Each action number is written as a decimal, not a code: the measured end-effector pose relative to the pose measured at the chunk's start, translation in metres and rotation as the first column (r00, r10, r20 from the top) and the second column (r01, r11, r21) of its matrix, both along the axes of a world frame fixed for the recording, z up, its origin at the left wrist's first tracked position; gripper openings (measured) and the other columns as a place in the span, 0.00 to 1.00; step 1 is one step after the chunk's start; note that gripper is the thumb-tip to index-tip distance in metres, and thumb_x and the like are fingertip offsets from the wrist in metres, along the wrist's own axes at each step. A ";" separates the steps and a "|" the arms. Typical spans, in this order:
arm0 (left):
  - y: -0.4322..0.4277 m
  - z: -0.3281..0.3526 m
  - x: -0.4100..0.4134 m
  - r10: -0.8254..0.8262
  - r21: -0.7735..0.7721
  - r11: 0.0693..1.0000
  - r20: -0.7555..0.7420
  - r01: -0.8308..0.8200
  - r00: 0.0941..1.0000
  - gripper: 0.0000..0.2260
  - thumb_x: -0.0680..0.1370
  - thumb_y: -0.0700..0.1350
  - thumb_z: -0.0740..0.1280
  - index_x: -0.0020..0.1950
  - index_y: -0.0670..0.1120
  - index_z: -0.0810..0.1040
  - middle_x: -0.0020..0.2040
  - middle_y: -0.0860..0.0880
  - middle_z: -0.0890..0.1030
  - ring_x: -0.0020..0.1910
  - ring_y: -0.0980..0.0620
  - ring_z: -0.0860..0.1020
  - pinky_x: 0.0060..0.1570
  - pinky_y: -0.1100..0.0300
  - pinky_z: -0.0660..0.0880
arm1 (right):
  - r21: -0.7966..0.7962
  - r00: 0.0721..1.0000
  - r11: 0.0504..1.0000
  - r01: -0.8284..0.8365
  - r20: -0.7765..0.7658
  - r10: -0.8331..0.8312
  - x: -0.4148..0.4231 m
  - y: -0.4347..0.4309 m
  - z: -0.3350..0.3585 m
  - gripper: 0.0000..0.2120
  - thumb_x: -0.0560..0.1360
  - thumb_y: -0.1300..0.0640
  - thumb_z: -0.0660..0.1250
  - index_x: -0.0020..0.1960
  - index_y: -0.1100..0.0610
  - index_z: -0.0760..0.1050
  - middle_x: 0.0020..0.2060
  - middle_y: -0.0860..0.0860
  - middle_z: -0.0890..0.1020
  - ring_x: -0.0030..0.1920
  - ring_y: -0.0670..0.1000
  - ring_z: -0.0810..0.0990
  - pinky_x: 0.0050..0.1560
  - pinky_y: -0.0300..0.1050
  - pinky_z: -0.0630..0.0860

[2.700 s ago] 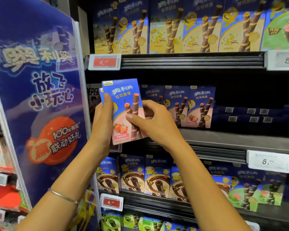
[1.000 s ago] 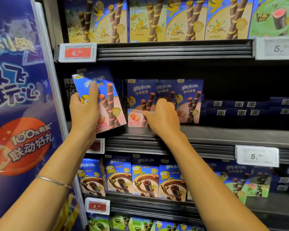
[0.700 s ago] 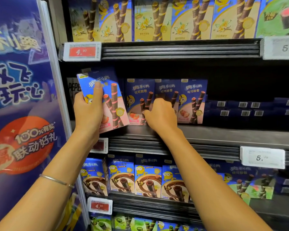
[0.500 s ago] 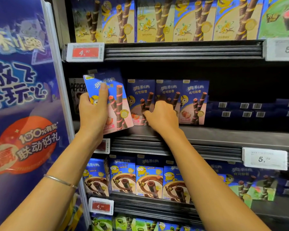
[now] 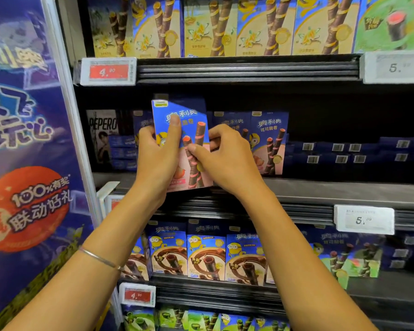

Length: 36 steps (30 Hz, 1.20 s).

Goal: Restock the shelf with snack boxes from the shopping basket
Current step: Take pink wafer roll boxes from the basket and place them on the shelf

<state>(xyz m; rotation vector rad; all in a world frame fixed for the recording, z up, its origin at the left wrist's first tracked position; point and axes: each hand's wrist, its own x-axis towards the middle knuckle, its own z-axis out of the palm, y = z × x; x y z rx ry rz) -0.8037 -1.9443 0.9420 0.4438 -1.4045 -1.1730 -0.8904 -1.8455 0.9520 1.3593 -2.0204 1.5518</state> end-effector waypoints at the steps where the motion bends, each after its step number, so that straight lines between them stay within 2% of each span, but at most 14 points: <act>1: 0.002 -0.001 -0.003 -0.016 0.002 1.000 0.013 0.016 1.000 0.25 0.83 0.63 0.64 0.64 0.42 0.74 0.49 0.51 0.85 0.42 0.58 0.85 0.42 0.56 0.84 | -0.005 1.000 1.000 0.007 0.008 -0.007 -0.002 0.003 -0.001 0.17 0.72 0.43 0.75 0.52 0.53 0.78 0.44 0.47 0.82 0.47 0.48 0.81 0.49 0.52 0.80; 3: 0.002 -0.001 -0.009 -0.071 0.013 0.997 0.019 0.071 0.997 0.26 0.85 0.65 0.58 0.58 0.41 0.75 0.44 0.50 0.82 0.34 0.60 0.83 0.31 0.62 0.79 | -0.030 0.999 1.000 0.006 0.036 -0.005 -0.007 0.008 -0.002 0.15 0.72 0.45 0.76 0.51 0.53 0.79 0.40 0.45 0.82 0.44 0.46 0.82 0.47 0.48 0.80; 4: 0.001 0.000 -0.011 -0.102 0.029 0.994 0.009 0.101 0.995 0.28 0.85 0.66 0.55 0.55 0.41 0.74 0.43 0.50 0.81 0.33 0.60 0.82 0.31 0.62 0.79 | -0.041 0.999 0.999 0.010 0.048 -0.008 -0.009 0.011 -0.002 0.15 0.72 0.46 0.77 0.50 0.54 0.79 0.39 0.45 0.82 0.43 0.45 0.82 0.45 0.45 0.79; 7: 0.001 0.002 -0.014 -0.154 0.099 0.983 -0.003 0.153 0.988 0.35 0.83 0.70 0.52 0.62 0.37 0.76 0.52 0.46 0.86 0.48 0.53 0.87 0.49 0.56 0.83 | -0.053 0.996 0.998 0.040 0.083 -0.036 -0.020 0.023 0.000 0.14 0.71 0.47 0.77 0.50 0.55 0.79 0.40 0.46 0.83 0.43 0.46 0.83 0.43 0.43 0.77; 9: -0.005 0.001 -0.014 -0.052 0.077 0.996 -0.013 0.053 0.999 0.25 0.85 0.66 0.57 0.55 0.44 0.75 0.48 0.51 0.83 0.43 0.59 0.83 0.45 0.63 0.79 | -0.074 0.992 0.996 0.059 0.116 -0.050 -0.031 0.032 0.003 0.15 0.72 0.48 0.77 0.50 0.56 0.79 0.40 0.48 0.83 0.43 0.47 0.83 0.43 0.45 0.78; 11: -0.010 -0.001 -0.014 0.038 0.045 0.998 -0.024 -0.036 0.999 0.14 0.84 0.57 0.66 0.56 0.47 0.72 0.49 0.53 0.79 0.45 0.58 0.79 0.48 0.60 0.76 | -0.097 0.985 0.991 0.095 0.155 -0.080 -0.043 0.043 0.004 0.15 0.72 0.48 0.77 0.51 0.56 0.79 0.41 0.46 0.83 0.42 0.44 0.82 0.41 0.41 0.76; 14: -0.020 -0.003 -0.011 0.060 0.032 0.998 -0.058 -0.058 0.997 0.12 0.81 0.46 0.72 0.59 0.45 0.71 0.51 0.51 0.79 0.44 0.57 0.78 0.44 0.63 0.75 | -0.100 0.973 0.979 0.177 0.169 -0.159 -0.063 0.053 0.004 0.15 0.72 0.48 0.77 0.52 0.55 0.79 0.44 0.47 0.83 0.44 0.46 0.81 0.42 0.41 0.75; 17: -0.027 -0.003 -0.008 0.061 0.032 0.998 -0.091 -0.059 0.994 0.12 0.81 0.45 0.72 0.59 0.45 0.70 0.50 0.51 0.78 0.42 0.57 0.77 0.38 0.68 0.74 | -0.054 0.952 0.967 0.249 0.196 -0.234 -0.077 0.052 -0.003 0.17 0.72 0.48 0.76 0.53 0.58 0.78 0.49 0.53 0.83 0.48 0.52 0.82 0.44 0.46 0.76; 21: -0.029 -0.004 -0.009 0.052 0.050 0.998 -0.098 -0.047 0.994 0.12 0.81 0.45 0.73 0.58 0.46 0.71 0.50 0.50 0.80 0.44 0.55 0.78 0.42 0.60 0.76 | 0.075 0.929 0.946 0.314 0.180 -0.323 -0.084 0.042 -0.017 0.16 0.75 0.47 0.73 0.50 0.57 0.72 0.54 0.58 0.80 0.50 0.58 0.79 0.45 0.49 0.73; 25: -0.025 -0.006 -0.009 0.037 0.057 0.998 -0.092 -0.031 0.995 0.12 0.81 0.45 0.73 0.57 0.48 0.71 0.51 0.51 0.80 0.45 0.55 0.80 0.42 0.61 0.77 | 0.116 0.926 0.930 0.349 0.108 -0.361 -0.082 0.035 -0.016 0.16 0.76 0.46 0.72 0.49 0.56 0.71 0.52 0.58 0.79 0.48 0.60 0.78 0.43 0.49 0.71; 28: -0.021 -0.006 -0.008 0.024 0.060 0.998 -0.069 -0.020 0.997 0.11 0.81 0.46 0.73 0.55 0.50 0.70 0.52 0.51 0.80 0.45 0.55 0.80 0.41 0.60 0.78 | 0.140 0.920 0.915 0.377 0.056 -0.388 -0.078 0.031 -0.016 0.16 0.77 0.46 0.71 0.47 0.55 0.67 0.47 0.55 0.73 0.44 0.57 0.73 0.42 0.49 0.69; 32: -0.014 -0.006 -0.005 -0.014 0.076 0.997 -0.052 0.018 0.999 0.13 0.82 0.45 0.72 0.61 0.45 0.70 0.57 0.47 0.81 0.53 0.49 0.82 0.54 0.49 0.80 | 0.172 0.905 0.895 0.412 0.036 -0.423 -0.076 0.023 -0.016 0.13 0.79 0.50 0.68 0.46 0.53 0.65 0.44 0.52 0.68 0.36 0.51 0.68 0.36 0.45 0.65; 34: -0.012 -0.006 -0.006 -0.017 0.069 0.997 -0.047 0.020 0.999 0.14 0.82 0.45 0.72 0.62 0.45 0.71 0.56 0.48 0.81 0.52 0.50 0.82 0.53 0.50 0.79 | 0.180 0.898 0.885 0.429 0.018 -0.439 -0.076 0.020 -0.016 0.12 0.79 0.51 0.68 0.45 0.53 0.65 0.43 0.51 0.68 0.35 0.51 0.67 0.34 0.44 0.63; 36: -0.011 -0.008 -0.007 -0.008 0.048 0.999 -0.035 0.010 0.999 0.14 0.82 0.45 0.72 0.62 0.45 0.71 0.55 0.49 0.81 0.50 0.51 0.81 0.50 0.54 0.78 | 0.177 0.895 0.881 0.439 0.000 -0.446 -0.075 0.016 -0.016 0.11 0.78 0.51 0.68 0.46 0.54 0.66 0.44 0.52 0.69 0.39 0.55 0.70 0.38 0.47 0.67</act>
